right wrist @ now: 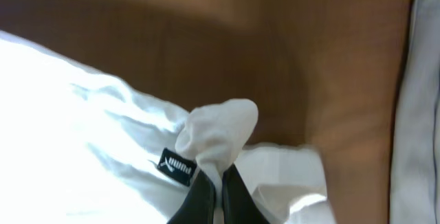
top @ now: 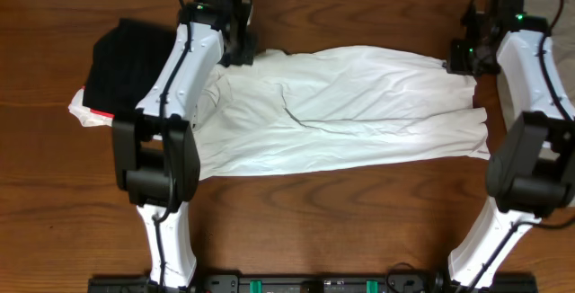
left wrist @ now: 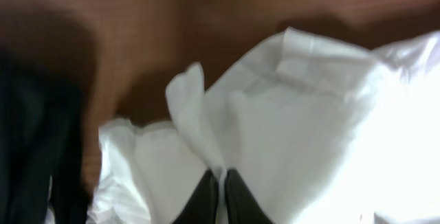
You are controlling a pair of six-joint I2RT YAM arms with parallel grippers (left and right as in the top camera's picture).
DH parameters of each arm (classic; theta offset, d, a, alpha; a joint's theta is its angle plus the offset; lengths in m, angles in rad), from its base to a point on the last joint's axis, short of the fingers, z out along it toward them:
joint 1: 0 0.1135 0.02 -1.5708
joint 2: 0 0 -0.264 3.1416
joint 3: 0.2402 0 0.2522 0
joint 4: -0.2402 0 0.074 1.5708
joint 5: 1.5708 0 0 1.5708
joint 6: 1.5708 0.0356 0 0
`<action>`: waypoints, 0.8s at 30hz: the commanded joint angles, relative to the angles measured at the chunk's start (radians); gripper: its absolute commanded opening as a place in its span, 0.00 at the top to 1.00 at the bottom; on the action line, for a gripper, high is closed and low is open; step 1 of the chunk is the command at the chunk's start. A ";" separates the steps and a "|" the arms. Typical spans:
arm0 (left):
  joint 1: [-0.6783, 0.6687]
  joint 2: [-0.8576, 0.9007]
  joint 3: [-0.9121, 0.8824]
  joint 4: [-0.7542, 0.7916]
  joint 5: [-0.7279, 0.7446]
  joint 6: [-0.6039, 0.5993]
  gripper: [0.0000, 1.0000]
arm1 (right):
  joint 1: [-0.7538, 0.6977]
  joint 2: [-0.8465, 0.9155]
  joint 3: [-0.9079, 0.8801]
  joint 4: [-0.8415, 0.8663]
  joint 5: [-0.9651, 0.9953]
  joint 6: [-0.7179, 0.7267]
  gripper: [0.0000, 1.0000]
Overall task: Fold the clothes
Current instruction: 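Fold the top edge down toward the bottom edge with both grippers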
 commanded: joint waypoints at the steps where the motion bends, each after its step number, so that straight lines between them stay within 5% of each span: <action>1: -0.003 -0.087 0.000 -0.113 -0.004 -0.066 0.94 | -0.016 -0.052 -0.001 -0.110 -0.003 0.005 0.99; 10: -0.003 -0.093 -0.044 -0.395 -0.005 -0.281 0.94 | -0.065 -0.055 -0.063 -0.298 0.036 0.060 0.99; 24: 0.026 -0.093 -0.369 -0.334 -0.088 -0.348 0.94 | -0.131 -0.055 -0.349 -0.073 0.114 0.109 0.99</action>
